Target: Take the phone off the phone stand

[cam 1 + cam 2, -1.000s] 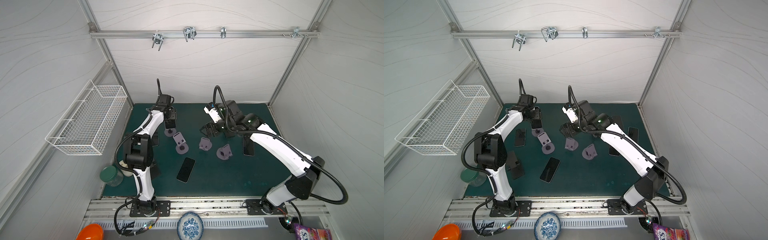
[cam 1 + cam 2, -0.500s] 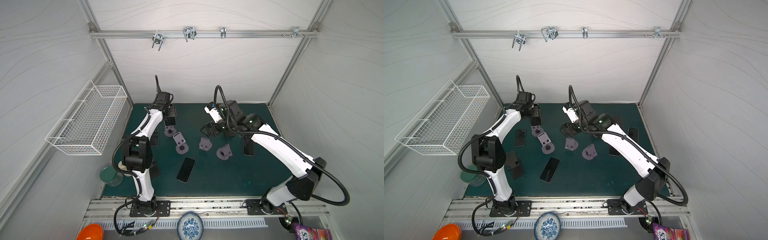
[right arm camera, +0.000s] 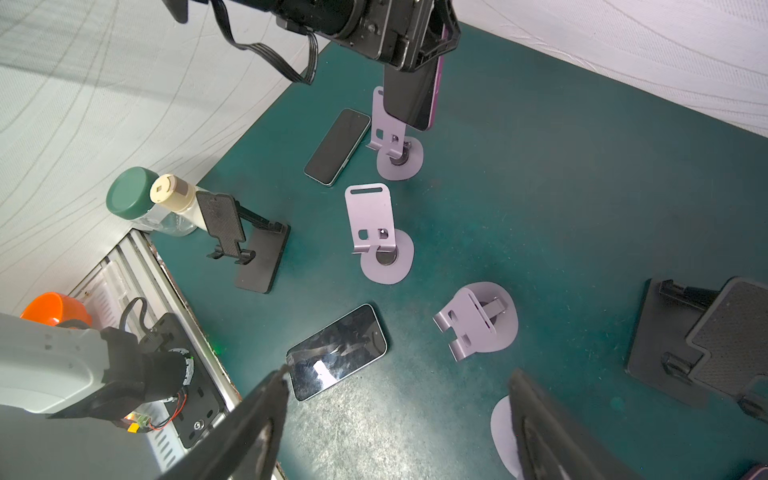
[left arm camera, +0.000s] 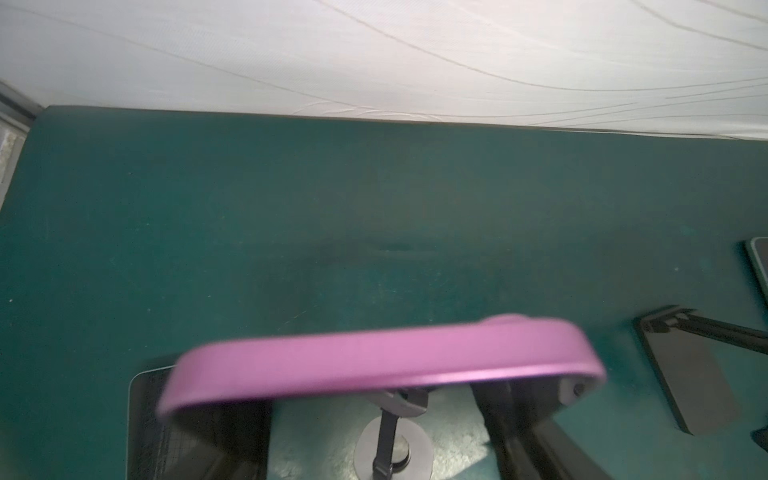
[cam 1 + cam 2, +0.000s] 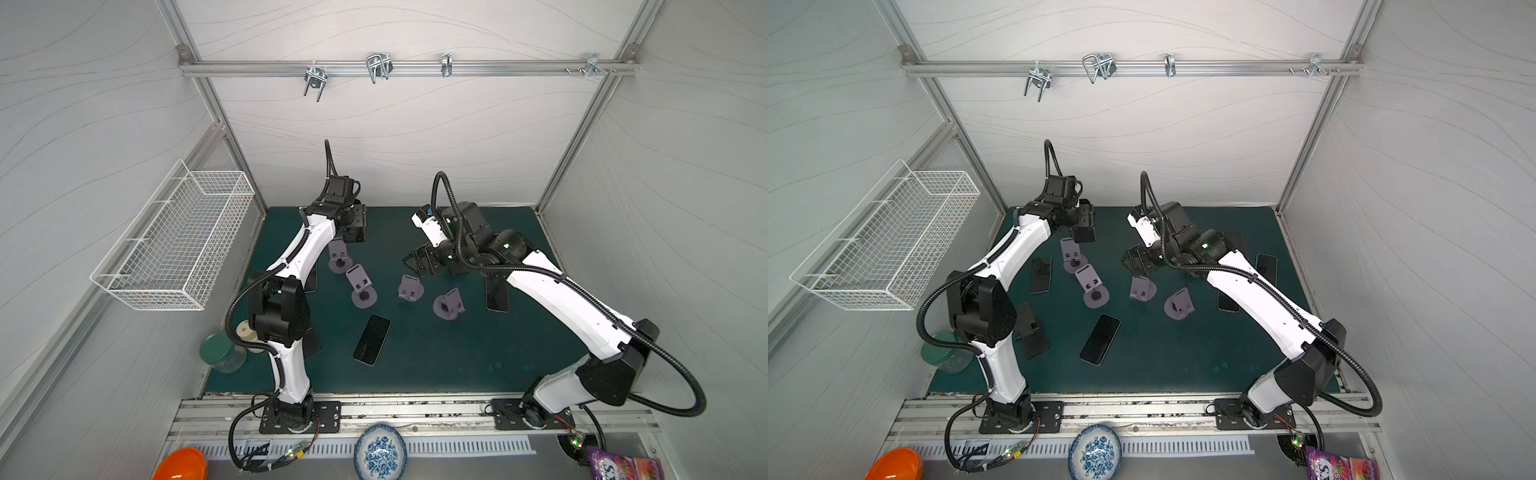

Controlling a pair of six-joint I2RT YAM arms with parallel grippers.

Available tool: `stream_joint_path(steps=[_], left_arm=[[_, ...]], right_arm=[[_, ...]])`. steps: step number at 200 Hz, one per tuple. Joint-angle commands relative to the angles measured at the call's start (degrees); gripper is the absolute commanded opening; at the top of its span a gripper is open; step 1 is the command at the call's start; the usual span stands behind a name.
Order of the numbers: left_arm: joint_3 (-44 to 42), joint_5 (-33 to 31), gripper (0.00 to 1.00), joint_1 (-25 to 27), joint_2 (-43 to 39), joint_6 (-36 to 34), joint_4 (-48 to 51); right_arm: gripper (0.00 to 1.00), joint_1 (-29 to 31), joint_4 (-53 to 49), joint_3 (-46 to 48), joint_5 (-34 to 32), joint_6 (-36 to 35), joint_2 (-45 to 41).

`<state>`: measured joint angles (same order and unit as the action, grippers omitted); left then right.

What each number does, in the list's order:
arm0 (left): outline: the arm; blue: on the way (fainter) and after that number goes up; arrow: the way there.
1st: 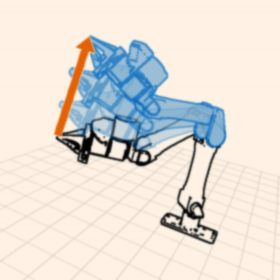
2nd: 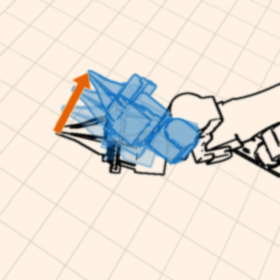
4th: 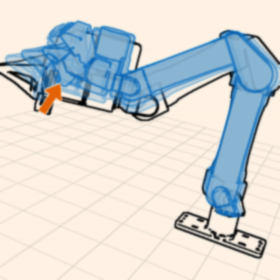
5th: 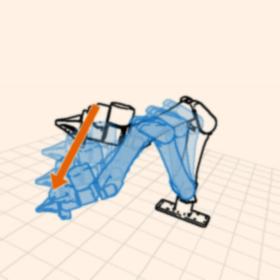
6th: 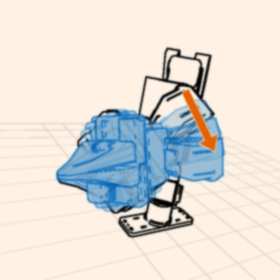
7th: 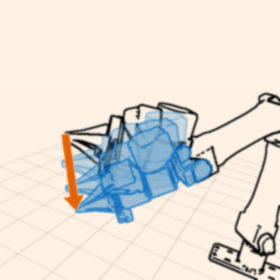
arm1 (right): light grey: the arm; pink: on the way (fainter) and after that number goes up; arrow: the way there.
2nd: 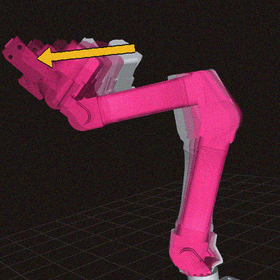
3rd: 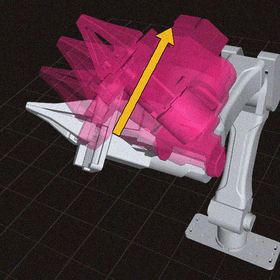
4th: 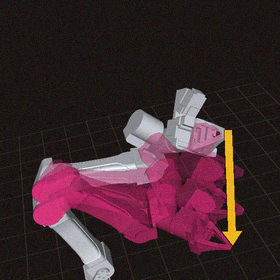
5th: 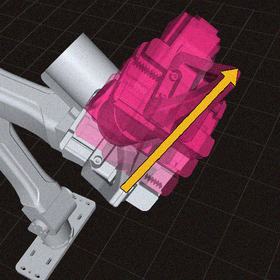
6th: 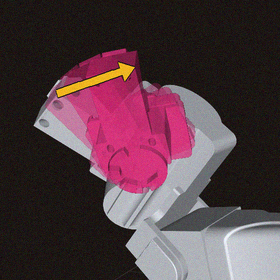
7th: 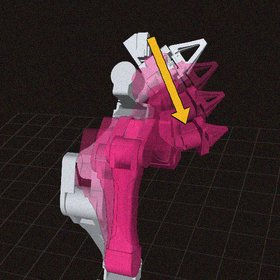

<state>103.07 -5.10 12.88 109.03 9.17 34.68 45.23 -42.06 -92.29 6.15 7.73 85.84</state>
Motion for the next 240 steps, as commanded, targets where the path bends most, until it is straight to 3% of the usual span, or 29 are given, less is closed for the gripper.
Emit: stream_joint_path(steps=[1, 240], left_arm=[[4.83, 0.53, 0.62, 0.80, 0.06, 0.30, -1.94], [8.05, 5.90, 0.60, 10.58, 12.41, 3.71, -4.59]], right_arm=[[0.84, -0.70, -0.30, 0.36, -0.52, -0.13, -1.75], [0.82, -4.77, -1.16, 3.08, 0.92, 0.37, -2.70]])
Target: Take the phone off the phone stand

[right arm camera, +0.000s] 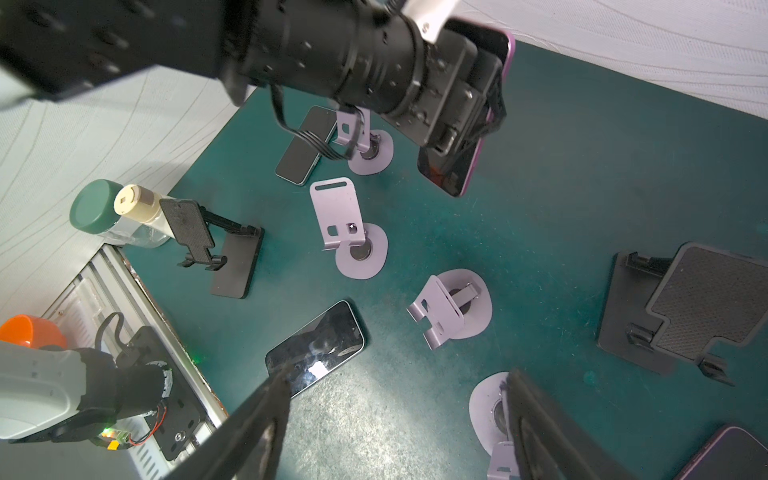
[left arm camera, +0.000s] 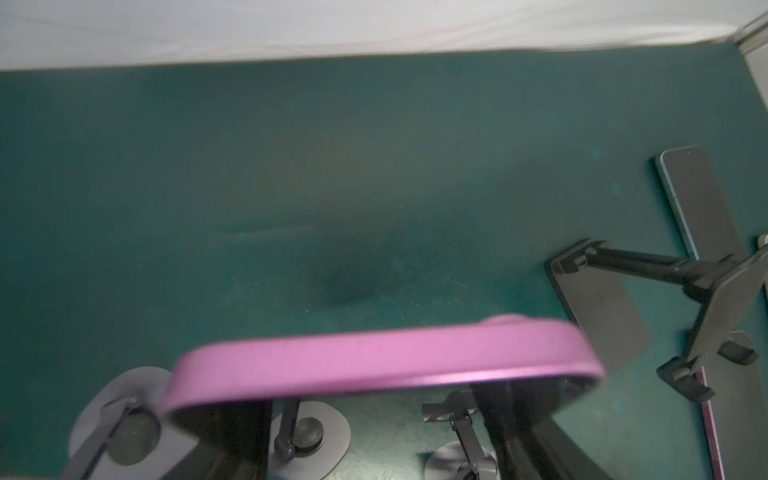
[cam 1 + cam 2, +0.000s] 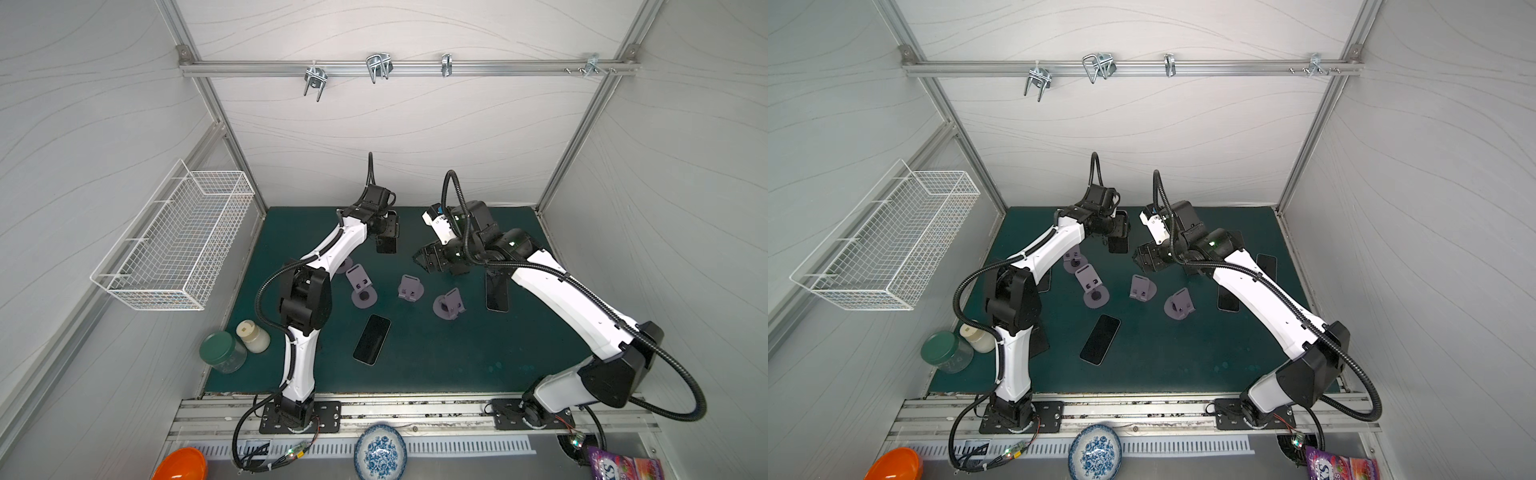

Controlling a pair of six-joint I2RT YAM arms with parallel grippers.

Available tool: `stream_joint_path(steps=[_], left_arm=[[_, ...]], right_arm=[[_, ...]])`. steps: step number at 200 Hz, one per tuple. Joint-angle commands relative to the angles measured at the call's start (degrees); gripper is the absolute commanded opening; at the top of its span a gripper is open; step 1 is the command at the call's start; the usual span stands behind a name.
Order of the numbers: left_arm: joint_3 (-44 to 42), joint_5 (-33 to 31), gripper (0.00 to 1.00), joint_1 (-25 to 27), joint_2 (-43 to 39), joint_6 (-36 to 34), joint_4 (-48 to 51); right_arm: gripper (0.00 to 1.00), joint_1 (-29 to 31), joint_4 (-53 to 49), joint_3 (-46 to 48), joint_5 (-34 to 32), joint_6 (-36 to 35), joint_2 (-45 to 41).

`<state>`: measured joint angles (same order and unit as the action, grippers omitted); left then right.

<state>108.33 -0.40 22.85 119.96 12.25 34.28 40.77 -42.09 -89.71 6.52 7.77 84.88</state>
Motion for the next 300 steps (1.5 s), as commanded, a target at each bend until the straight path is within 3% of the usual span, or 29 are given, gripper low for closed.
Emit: stream_joint_path(steps=[1, 300], left_arm=[[2.81, 1.24, 0.60, 0.66, 1.54, 0.65, -4.21], [8.65, -0.38, 0.68, 0.88, 19.83, -1.48, -7.73]], right_arm=[[0.82, -0.28, -1.15, 0.55, 0.57, 0.32, -1.82], [0.81, -0.36, -3.22, 0.15, 0.77, 0.07, 0.61]])
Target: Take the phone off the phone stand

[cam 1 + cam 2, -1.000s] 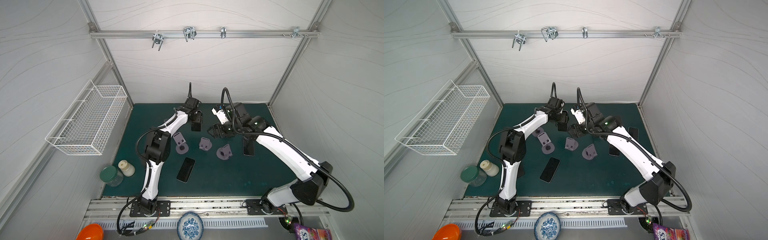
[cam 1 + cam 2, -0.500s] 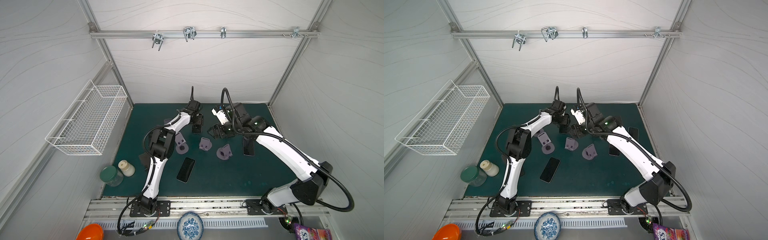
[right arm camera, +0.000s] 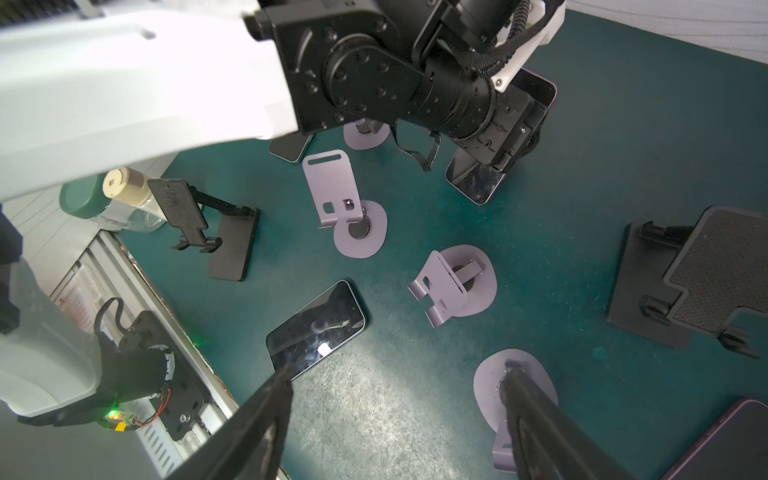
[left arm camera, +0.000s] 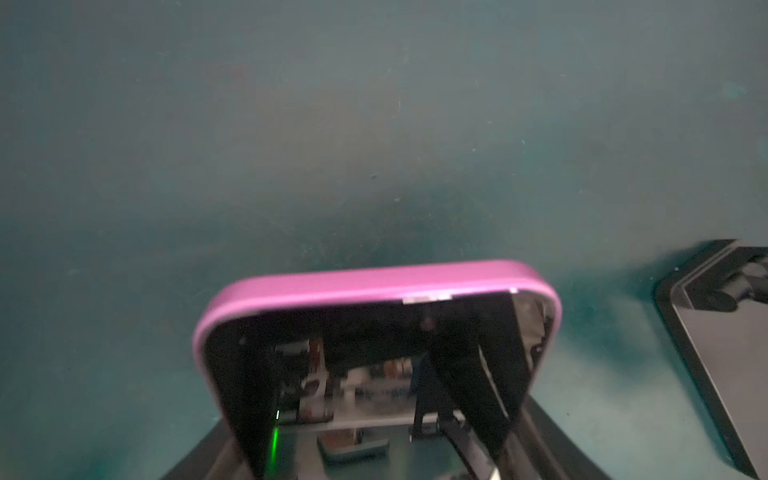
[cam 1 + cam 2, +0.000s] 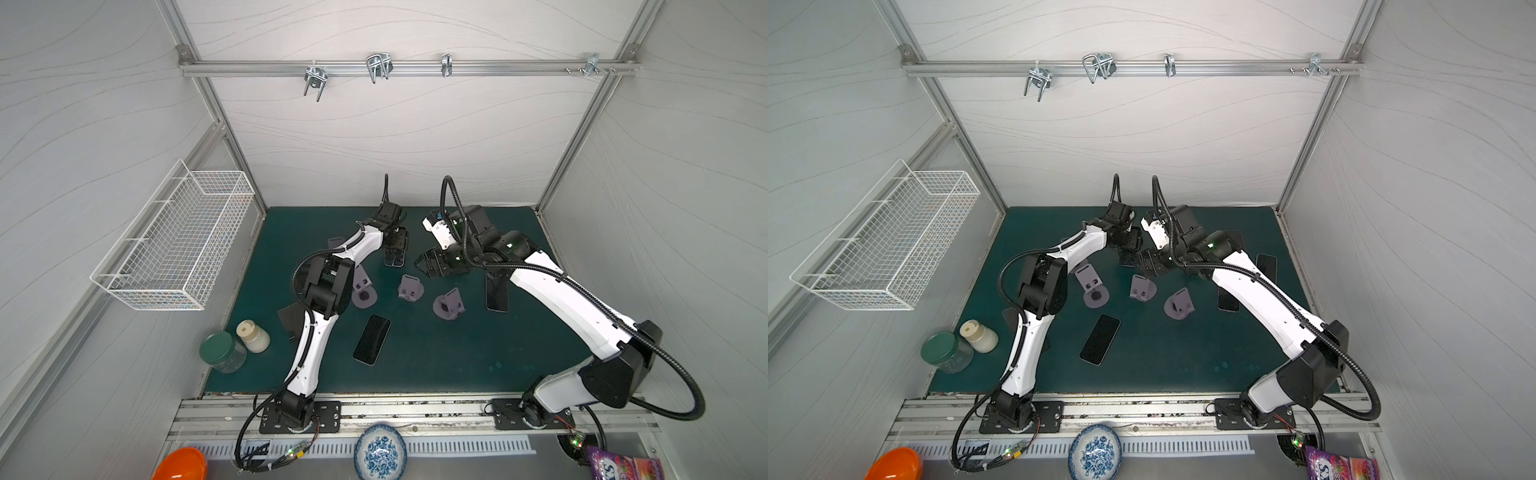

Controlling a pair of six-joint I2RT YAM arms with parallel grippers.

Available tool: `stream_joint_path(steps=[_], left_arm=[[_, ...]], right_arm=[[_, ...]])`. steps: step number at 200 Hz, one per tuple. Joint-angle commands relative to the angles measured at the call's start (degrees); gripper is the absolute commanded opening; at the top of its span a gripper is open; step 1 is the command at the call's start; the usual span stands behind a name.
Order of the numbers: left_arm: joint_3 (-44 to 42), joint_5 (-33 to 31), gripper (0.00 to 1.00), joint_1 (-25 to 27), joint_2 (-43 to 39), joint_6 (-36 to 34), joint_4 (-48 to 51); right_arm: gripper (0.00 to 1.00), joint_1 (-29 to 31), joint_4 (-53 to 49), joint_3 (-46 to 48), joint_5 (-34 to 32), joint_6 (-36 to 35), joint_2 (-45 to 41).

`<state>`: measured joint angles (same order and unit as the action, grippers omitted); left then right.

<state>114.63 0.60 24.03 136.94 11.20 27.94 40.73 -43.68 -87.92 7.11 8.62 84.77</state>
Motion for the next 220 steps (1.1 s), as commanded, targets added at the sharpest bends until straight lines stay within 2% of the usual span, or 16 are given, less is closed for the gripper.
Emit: stream_joint_path(steps=[1, 92, 220], left_arm=[[2.35, -1.39, 0.68, -0.30, 2.87, -0.41, -1.40], [2.35, -1.57, 0.71, -0.74, 3.97, 0.56, -1.37], [2.30, -1.92, 0.81, -1.09, 3.62, 1.54, -0.49]], right_arm=[[0.81, -0.31, -1.65, -1.64, 0.18, -0.75, 0.73], [0.81, -0.66, -1.85, -2.09, 0.43, -0.80, 1.36], [0.81, -0.66, -2.21, -2.59, -0.08, -0.94, 1.23]])
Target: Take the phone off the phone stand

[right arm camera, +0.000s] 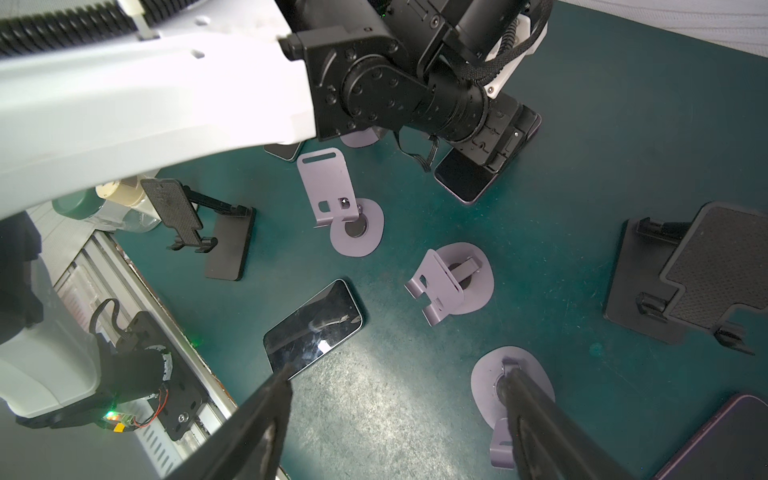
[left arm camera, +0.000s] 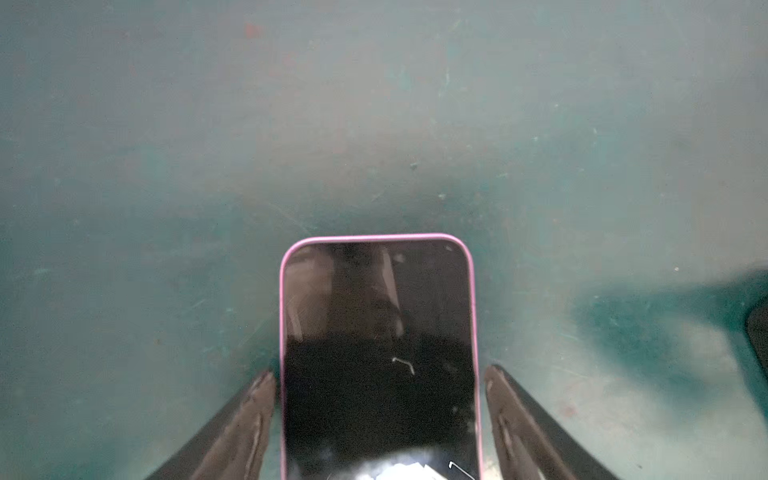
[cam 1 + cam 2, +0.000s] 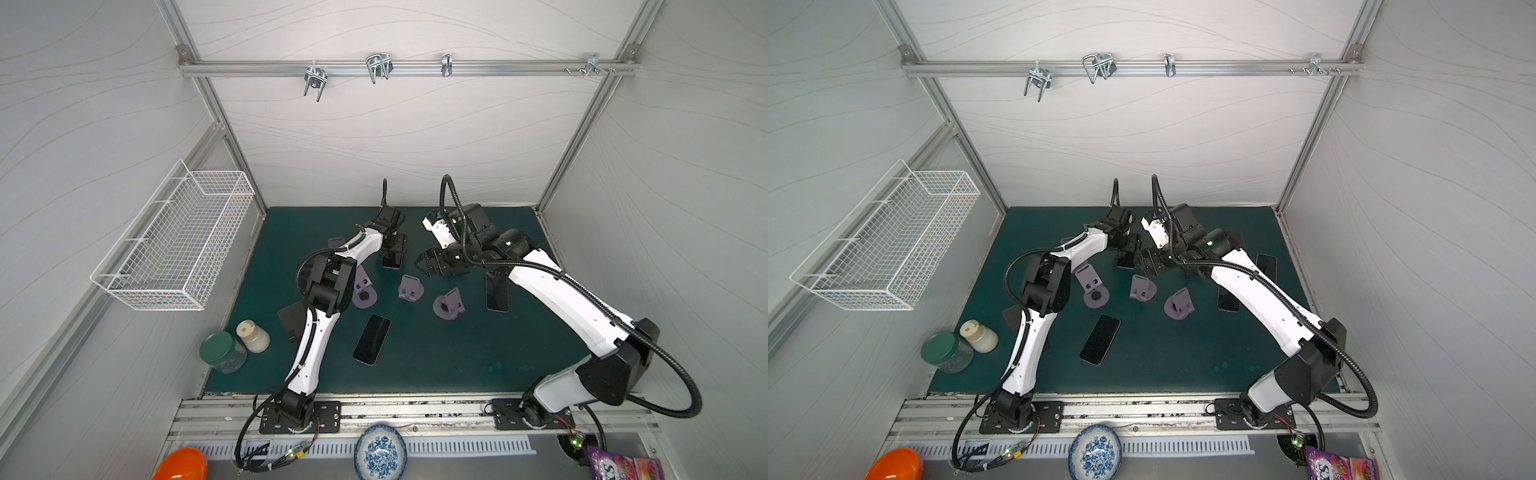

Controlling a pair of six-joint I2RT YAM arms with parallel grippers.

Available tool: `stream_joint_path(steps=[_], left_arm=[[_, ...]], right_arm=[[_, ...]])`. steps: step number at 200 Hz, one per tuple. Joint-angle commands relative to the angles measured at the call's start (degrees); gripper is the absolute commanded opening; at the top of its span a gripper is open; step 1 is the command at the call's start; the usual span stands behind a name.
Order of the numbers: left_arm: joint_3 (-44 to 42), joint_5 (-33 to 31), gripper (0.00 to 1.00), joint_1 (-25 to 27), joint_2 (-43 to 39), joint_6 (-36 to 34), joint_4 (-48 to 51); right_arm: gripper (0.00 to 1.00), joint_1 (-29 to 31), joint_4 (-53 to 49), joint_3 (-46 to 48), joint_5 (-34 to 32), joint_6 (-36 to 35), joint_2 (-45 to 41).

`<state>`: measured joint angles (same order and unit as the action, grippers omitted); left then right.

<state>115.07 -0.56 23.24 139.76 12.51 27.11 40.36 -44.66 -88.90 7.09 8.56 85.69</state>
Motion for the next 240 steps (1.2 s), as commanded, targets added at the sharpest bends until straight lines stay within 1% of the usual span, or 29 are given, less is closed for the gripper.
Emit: stream_joint_path(steps=[1, 88, 137, 167, 207, 221, 240], left_arm=[[1.89, -0.76, 0.81, -0.31, 0.83, 0.23, 0.41], [3.64, -0.89, 0.83, -0.36, -1.32, -0.16, 0.65], [3.78, -1.59, 0.84, -0.40, -6.70, -2.44, 1.29], [1.23, -2.77, 0.84, -0.49, -12.77, -5.25, 0.55], [-2.52, -3.99, 0.85, -1.38, -21.84, -8.12, 1.42], [-4.48, -3.47, 0.85, -2.44, -25.57, -8.41, 1.39], [-7.71, -2.67, 0.85, -4.80, -30.64, -8.94, 0.64]], right_arm=[[0.81, -0.28, -1.22, -1.57, -0.06, -0.89, 0.29], [0.82, -0.29, -1.30, -3.38, -1.25, -2.04, 0.90], [0.82, -2.49, -0.53, -5.47, -2.21, -3.27, 1.75], [0.82, -5.05, 0.04, -6.93, -2.59, -4.18, 2.33], [0.83, -11.65, 2.38, -6.27, -4.53, -4.85, 2.12], [0.83, -14.79, 5.44, -3.63, -5.83, -4.58, 0.97], [0.84, -19.34, 12.23, 2.96, -7.90, -4.11, -1.76]])
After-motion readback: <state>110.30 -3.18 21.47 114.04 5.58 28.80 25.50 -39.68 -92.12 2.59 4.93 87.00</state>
